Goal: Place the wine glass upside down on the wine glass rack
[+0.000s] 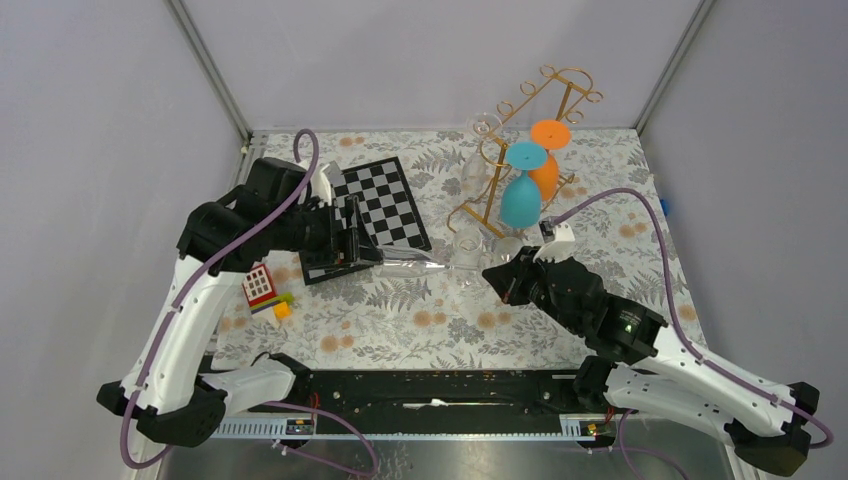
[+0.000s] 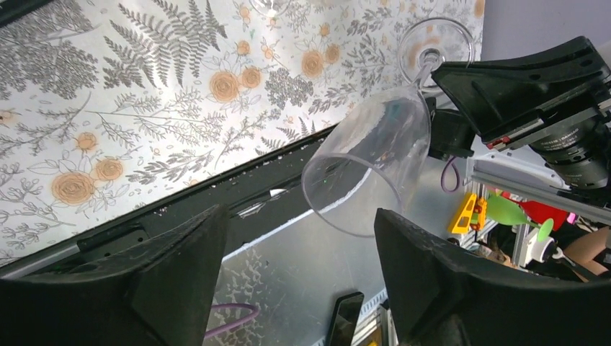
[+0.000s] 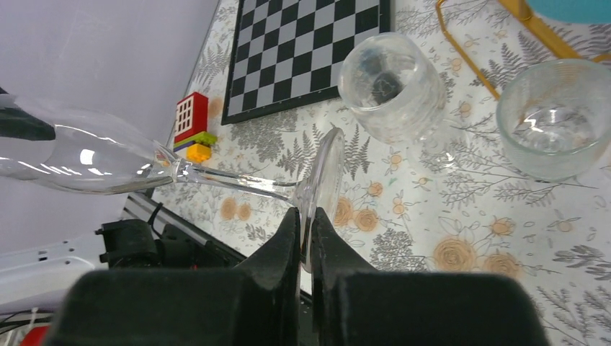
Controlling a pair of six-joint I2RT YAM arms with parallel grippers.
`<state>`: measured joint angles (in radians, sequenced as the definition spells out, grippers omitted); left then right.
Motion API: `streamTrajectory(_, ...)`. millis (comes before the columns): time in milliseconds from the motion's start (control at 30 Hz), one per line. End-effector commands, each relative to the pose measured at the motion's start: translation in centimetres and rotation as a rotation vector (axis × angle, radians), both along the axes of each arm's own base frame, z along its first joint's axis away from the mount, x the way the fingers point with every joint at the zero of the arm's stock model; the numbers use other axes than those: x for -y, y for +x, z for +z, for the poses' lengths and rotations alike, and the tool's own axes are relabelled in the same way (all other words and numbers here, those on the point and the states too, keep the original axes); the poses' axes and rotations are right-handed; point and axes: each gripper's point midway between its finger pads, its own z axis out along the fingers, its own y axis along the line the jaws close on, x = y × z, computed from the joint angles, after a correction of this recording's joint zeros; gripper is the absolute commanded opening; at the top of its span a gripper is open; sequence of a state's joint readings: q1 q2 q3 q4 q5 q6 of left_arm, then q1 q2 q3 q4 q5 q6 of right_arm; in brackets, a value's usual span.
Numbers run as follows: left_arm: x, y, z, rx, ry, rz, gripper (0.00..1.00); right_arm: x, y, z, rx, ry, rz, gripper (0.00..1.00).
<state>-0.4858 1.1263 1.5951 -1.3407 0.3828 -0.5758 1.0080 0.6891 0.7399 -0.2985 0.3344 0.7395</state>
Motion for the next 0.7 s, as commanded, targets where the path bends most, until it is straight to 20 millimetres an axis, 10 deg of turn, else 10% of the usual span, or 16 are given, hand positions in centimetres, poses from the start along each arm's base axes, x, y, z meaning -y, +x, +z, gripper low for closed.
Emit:
streamTrajectory(0,-1.2,0.6,2.4,0.132,0.003,0.026,0.81,1.2,0.9,3.5,0.111,0.014,-0.047,0.00)
streamTrajectory(667,-3.7,2.4,5.9,0.419,-0.019,0.124,0.99,1.9,-2.6,7.1,0.780,-0.503,0.508,0.00)
